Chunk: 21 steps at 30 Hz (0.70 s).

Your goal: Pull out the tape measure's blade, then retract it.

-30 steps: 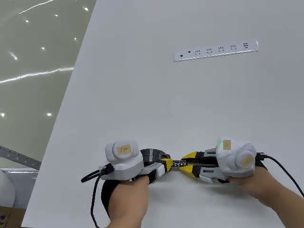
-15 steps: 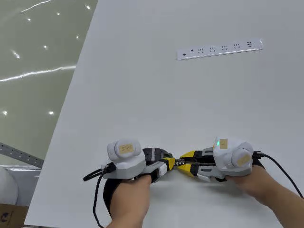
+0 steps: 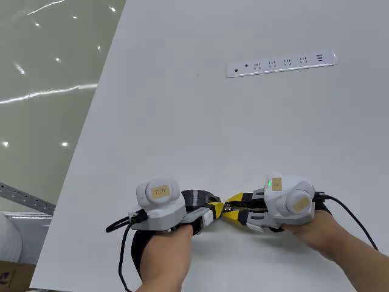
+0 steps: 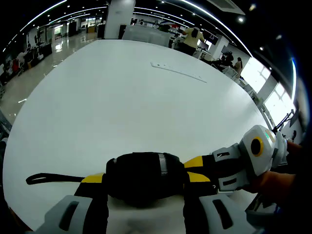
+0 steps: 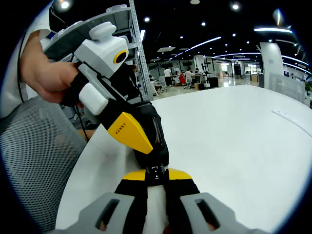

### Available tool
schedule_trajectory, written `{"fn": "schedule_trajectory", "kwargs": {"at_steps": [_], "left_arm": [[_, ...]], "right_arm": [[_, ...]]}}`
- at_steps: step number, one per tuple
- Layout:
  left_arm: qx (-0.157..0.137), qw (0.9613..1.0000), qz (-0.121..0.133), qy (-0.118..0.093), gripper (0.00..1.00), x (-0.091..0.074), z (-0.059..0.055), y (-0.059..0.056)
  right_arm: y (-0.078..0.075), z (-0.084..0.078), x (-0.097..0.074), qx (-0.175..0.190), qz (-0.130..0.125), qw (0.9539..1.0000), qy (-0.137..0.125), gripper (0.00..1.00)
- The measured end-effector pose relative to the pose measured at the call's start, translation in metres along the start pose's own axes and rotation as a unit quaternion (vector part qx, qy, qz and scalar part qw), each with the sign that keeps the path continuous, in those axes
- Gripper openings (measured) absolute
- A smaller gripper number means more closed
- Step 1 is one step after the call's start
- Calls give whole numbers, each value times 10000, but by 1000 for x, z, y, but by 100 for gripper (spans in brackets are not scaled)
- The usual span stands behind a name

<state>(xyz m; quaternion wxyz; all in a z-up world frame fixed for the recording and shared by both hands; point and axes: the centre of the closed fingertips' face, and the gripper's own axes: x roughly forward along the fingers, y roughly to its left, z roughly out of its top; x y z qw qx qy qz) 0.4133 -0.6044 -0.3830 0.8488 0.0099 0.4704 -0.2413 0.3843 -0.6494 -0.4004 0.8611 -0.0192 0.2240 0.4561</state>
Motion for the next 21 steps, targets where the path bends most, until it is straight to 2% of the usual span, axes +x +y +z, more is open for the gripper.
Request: {"fn": "schedule_trajectory", "kwargs": {"at_steps": [3,14,21], "left_arm": [[32,10000,-22,2,60,0,0,0],[106,9999,-107,-40,61,-1,0,0],[215,9993,-212,-205,60,-6,3,0]], "right_arm": [[1,-1,0,-105,-13,9999,18,12],[0,-2,0,-143,-22,9999,91,14],[-2,-2,-4,-162,-81,9997,163,17]]}}
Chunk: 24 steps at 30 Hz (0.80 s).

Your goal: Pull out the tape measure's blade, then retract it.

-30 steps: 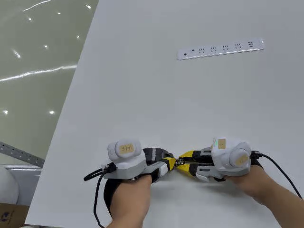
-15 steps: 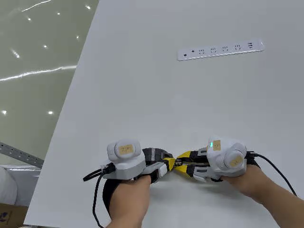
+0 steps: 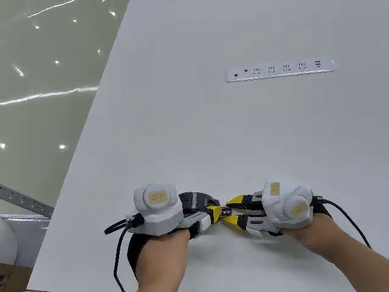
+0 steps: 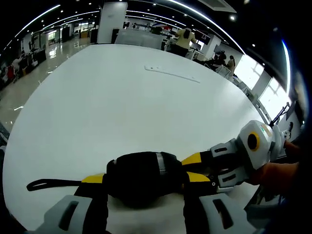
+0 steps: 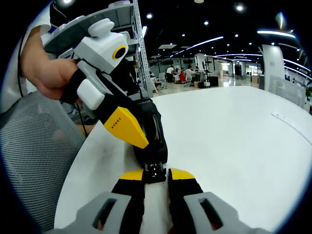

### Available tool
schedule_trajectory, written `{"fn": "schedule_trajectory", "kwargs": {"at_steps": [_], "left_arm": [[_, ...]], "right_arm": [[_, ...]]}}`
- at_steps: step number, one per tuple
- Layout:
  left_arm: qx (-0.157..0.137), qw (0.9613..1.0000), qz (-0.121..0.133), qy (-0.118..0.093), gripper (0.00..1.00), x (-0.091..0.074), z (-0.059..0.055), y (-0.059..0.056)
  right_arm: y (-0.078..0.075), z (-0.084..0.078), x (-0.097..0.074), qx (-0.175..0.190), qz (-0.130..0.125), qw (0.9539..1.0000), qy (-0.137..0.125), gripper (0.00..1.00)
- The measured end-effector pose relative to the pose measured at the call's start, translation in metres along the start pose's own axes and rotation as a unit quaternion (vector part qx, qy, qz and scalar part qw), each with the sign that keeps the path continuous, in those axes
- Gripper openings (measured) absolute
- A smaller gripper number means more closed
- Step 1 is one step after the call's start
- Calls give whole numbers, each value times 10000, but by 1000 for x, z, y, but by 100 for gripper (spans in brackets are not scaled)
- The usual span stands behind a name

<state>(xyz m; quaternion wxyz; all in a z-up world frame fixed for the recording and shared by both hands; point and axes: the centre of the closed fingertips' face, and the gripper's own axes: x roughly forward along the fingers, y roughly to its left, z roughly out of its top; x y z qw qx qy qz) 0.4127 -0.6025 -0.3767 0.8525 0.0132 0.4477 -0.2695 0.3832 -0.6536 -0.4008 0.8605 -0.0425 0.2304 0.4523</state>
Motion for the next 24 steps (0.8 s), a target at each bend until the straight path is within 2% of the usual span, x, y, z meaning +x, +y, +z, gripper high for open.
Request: {"fn": "schedule_trajectory", "kwargs": {"at_steps": [6,10,20,22,24], "left_arm": [[43,9999,-87,-92,63,-1,3,-1],[82,9995,-227,-189,64,-6,5,-7],[349,9980,-412,-334,68,-16,8,-8],[534,9975,-336,-304,68,-18,6,-5],[613,9969,-389,-296,69,-18,4,-6]], "right_arm": [[-4,0,-5,75,-71,9999,5,21],[-2,3,-9,160,-73,9998,-19,24],[-1,-1,-24,326,-236,9992,28,30],[-2,0,-27,342,-280,9990,23,33],[-1,2,-30,361,-312,9989,-13,34]]}}
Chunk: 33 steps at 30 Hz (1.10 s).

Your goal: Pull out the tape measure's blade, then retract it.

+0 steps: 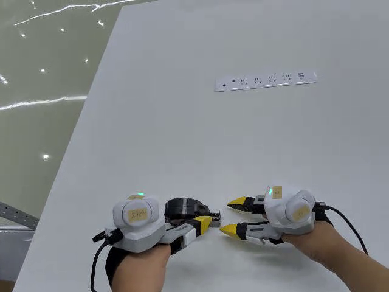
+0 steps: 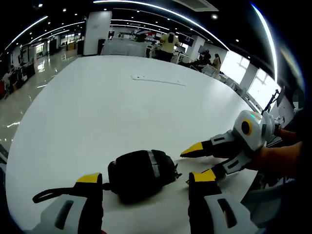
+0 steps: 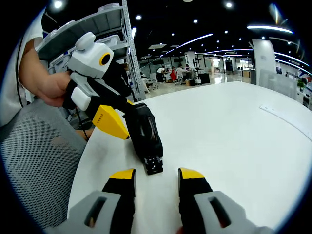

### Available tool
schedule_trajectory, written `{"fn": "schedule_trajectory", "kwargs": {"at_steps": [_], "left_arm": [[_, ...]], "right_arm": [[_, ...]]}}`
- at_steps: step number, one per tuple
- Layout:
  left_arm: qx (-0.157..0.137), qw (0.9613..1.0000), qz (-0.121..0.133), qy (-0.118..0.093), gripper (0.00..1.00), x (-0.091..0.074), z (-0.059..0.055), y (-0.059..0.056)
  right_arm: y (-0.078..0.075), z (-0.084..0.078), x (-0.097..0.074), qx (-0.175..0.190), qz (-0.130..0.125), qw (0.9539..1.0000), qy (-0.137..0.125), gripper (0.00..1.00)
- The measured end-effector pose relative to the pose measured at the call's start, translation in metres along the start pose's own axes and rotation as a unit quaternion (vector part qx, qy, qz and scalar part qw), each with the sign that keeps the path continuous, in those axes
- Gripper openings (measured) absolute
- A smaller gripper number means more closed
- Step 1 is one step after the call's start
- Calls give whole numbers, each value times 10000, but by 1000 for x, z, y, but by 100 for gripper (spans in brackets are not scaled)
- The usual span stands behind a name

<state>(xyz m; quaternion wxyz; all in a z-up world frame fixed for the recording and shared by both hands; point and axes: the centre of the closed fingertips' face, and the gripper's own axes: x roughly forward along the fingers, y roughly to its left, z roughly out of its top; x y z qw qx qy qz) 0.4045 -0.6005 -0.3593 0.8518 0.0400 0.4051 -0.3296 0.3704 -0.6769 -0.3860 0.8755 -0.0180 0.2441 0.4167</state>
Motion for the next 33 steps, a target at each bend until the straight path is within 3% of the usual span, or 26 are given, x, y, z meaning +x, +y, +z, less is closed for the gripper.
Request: {"fn": "schedule_trajectory", "kwargs": {"at_steps": [6,9,18,22,33], "left_arm": [[83,9999,-95,-19,70,-5,-3,2],[186,9995,-247,-69,71,-8,-2,-2],[361,9982,-419,-210,71,-19,5,0],[602,9965,-566,-154,71,-22,1,-4],[846,9923,-874,-248,73,-36,2,-5]], "right_arm": [[-1,10,-12,38,-145,9998,-101,37],[0,12,-18,37,-218,9997,-105,39],[-3,22,-37,71,-415,9990,-134,44],[-5,27,-49,39,-540,9984,-150,46],[-3,30,-70,67,-799,9968,-52,52]]}}
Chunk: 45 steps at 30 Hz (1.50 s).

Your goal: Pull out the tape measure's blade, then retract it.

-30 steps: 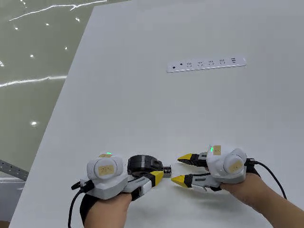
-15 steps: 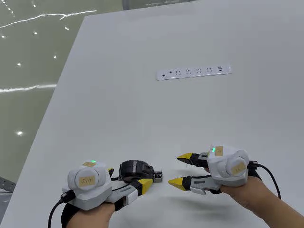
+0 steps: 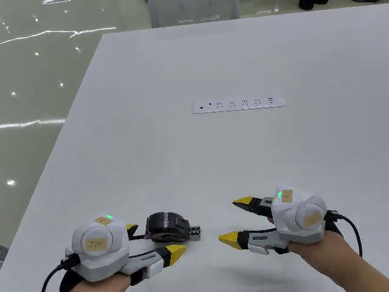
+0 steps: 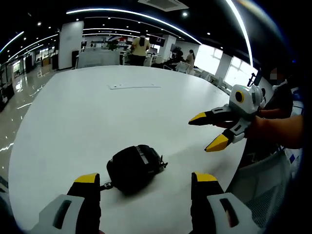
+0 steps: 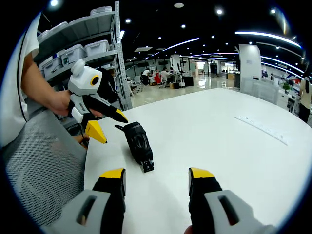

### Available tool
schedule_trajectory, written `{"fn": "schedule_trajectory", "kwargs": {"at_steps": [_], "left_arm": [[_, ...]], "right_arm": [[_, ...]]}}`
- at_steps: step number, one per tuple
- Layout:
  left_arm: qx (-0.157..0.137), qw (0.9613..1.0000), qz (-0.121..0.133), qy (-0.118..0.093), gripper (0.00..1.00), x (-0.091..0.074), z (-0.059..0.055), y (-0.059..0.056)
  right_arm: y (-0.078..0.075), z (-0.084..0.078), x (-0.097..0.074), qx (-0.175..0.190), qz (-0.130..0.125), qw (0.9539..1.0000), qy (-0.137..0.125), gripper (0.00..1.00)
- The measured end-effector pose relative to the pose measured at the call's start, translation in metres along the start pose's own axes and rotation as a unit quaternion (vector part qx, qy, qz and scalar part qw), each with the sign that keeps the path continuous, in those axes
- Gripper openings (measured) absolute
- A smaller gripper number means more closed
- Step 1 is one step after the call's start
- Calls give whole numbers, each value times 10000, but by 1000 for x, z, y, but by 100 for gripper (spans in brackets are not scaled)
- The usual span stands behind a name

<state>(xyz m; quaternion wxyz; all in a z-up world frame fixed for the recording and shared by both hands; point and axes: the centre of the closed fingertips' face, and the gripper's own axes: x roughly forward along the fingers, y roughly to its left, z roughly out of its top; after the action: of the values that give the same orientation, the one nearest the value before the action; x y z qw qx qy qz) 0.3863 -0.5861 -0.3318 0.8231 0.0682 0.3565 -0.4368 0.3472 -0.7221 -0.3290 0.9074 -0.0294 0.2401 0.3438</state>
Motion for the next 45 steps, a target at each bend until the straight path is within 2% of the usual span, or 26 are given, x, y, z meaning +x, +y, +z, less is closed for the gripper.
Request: {"fn": "schedule_trajectory", "kwargs": {"at_steps": [4,10,17,27,35,45], "left_arm": [[113,9999,-74,59,75,-5,-4,2],[265,9995,-158,22,77,-14,-4,4],[302,9993,-227,-32,79,-24,-9,10],[500,9985,-200,-95,82,-41,-13,16],[393,9990,-109,-200,85,-53,-20,28],[237,9994,22,-240,89,-67,-33,38]], "right_arm": [[-1,-4,-6,91,-107,9999,73,55],[-1,-8,-19,171,-245,9995,120,59],[0,-17,-36,277,-405,9986,202,61],[9,-31,-58,338,-548,9974,334,66],[10,-38,-76,333,-703,9960,430,74],[12,-47,-100,365,-911,9940,481,78]]}}
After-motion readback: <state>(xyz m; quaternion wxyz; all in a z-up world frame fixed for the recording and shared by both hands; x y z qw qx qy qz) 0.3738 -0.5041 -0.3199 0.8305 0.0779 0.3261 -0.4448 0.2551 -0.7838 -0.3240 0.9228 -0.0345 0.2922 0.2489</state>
